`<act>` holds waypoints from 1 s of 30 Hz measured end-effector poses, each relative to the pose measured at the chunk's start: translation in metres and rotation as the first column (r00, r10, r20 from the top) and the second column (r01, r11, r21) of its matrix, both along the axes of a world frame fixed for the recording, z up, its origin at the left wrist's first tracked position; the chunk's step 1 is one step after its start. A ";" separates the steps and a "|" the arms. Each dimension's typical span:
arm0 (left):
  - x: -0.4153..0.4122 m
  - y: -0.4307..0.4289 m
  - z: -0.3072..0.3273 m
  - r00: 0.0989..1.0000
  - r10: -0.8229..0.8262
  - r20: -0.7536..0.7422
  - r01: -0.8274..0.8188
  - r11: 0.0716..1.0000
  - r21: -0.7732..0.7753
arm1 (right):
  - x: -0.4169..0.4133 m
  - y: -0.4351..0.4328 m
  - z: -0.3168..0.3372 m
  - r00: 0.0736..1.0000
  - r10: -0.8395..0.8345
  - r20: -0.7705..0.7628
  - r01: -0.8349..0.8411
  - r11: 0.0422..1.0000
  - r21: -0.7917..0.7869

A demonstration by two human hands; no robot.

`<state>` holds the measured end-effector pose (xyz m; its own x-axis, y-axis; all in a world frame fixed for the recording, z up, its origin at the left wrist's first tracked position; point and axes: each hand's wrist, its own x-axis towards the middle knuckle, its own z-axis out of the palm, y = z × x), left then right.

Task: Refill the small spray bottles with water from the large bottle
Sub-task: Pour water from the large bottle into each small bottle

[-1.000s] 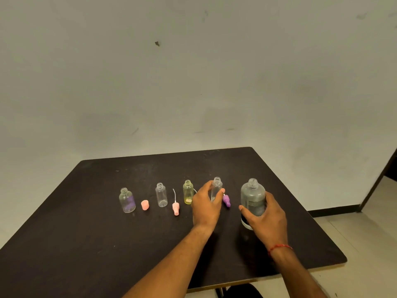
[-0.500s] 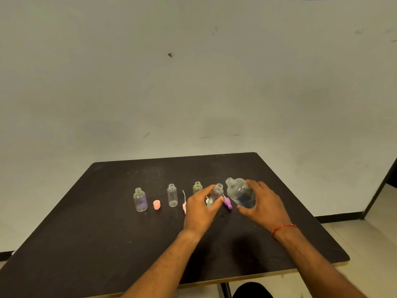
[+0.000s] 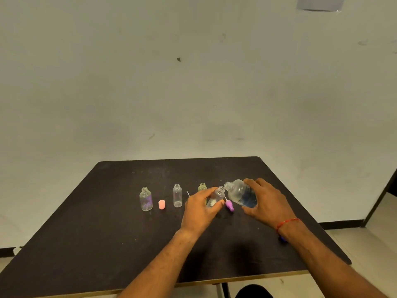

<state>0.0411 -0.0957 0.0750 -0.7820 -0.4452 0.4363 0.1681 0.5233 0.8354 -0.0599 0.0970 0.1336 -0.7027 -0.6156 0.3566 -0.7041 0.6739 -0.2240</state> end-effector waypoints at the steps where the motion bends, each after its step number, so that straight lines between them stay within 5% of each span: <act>1: 0.001 0.000 0.000 1.000 -0.002 0.004 0.002 1.000 -0.004 | 0.001 0.000 0.001 1.000 0.004 -0.011 -0.004 1.000 0.009; 30: 0.001 -0.005 -0.005 0.999 0.011 0.039 -0.012 1.000 0.028 | 0.000 -0.003 0.032 0.970 0.060 -0.235 -0.002 0.971 0.241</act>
